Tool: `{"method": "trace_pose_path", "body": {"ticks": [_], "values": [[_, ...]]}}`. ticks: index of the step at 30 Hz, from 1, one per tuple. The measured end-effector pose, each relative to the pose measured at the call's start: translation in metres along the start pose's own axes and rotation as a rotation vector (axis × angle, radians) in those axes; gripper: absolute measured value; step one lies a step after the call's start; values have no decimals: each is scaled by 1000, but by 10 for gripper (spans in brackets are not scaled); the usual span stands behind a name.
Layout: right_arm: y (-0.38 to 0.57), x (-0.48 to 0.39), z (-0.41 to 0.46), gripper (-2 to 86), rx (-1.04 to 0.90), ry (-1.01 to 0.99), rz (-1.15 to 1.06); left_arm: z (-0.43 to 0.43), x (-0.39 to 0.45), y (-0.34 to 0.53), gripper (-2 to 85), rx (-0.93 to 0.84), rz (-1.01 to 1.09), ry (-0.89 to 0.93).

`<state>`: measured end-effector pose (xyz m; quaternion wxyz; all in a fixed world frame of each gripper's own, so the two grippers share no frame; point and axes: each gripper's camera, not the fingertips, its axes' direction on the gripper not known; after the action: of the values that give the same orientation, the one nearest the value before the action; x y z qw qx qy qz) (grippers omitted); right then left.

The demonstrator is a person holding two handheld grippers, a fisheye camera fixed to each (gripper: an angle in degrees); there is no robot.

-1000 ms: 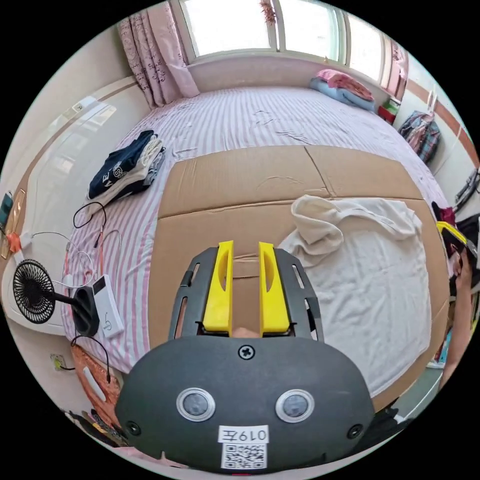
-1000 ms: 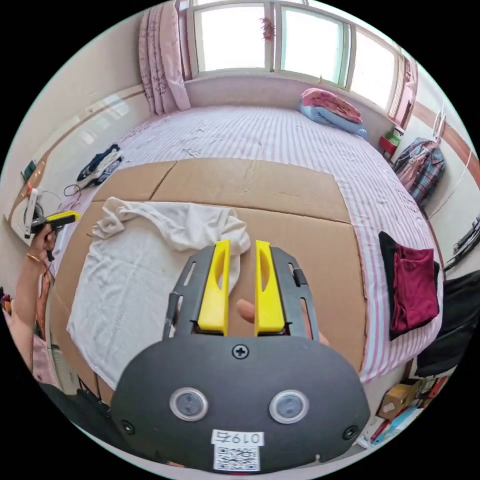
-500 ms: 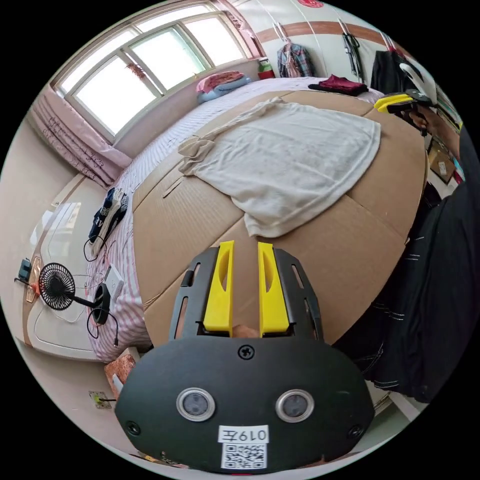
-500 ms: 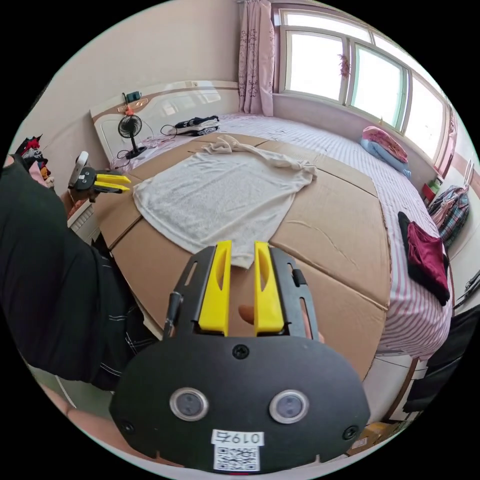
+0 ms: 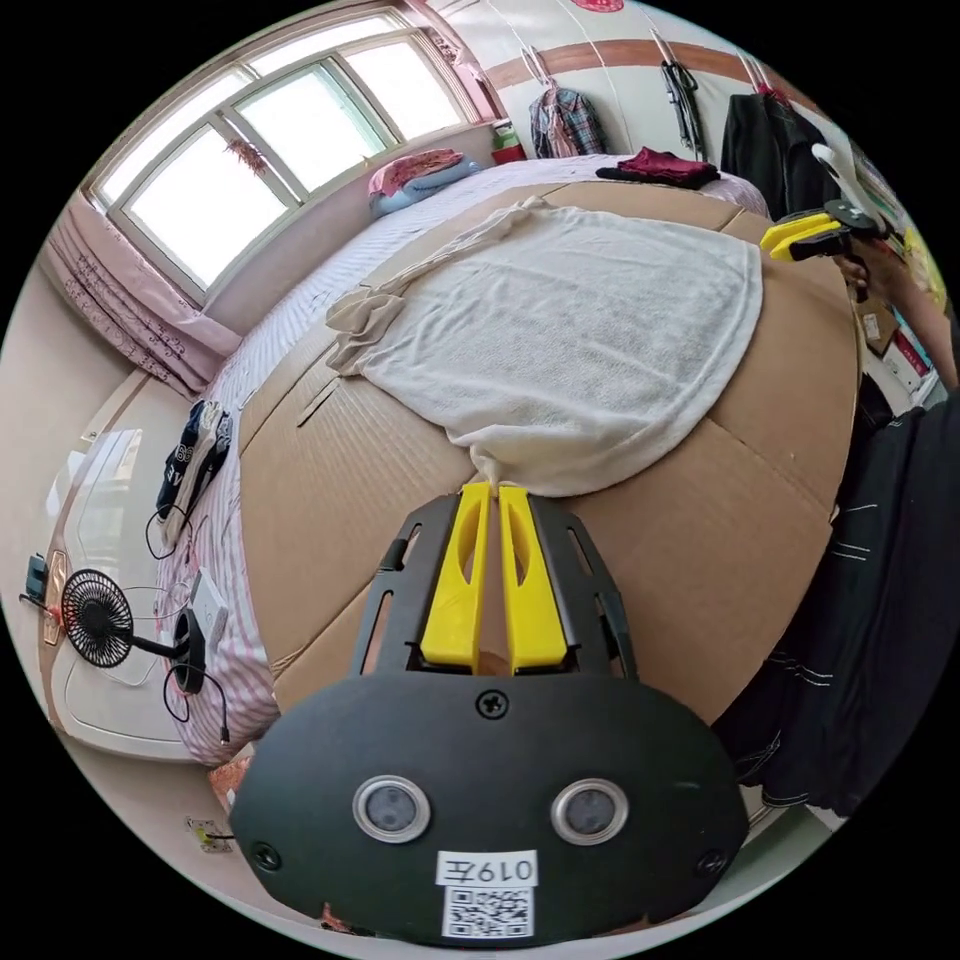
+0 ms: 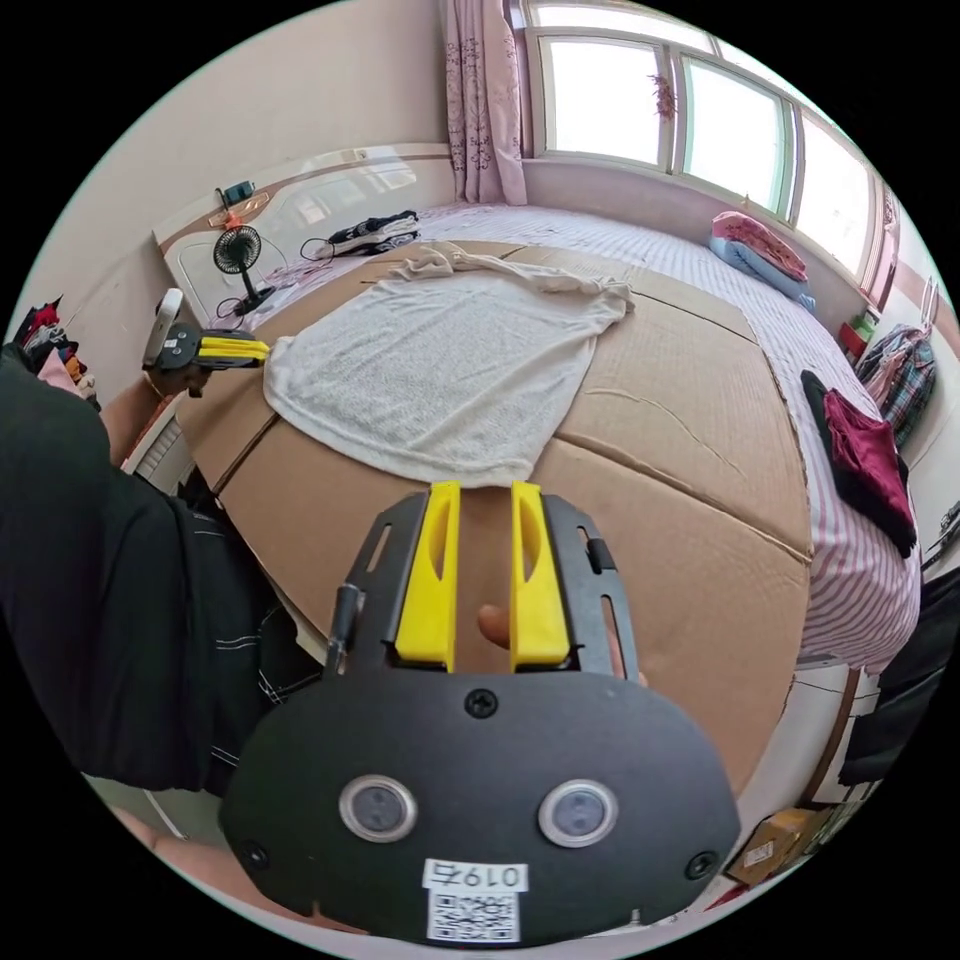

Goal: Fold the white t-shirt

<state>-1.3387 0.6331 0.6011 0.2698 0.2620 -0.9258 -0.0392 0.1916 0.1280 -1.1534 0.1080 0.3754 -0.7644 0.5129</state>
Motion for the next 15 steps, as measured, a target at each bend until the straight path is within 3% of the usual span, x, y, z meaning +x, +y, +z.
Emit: {"method": "trace_pose_path", "body": {"ticks": [3,9,15], "values": [[-3,-5,-5,69,9,31,9,-22,-12,0,11,50,-32,56],[0,-18,-11,91,27,91,1,-104,-20,7,9,133,-104,-17],[-3,-44,0,109,16,105,-78,-104,-17,22,8,4,-168,-51]]}}
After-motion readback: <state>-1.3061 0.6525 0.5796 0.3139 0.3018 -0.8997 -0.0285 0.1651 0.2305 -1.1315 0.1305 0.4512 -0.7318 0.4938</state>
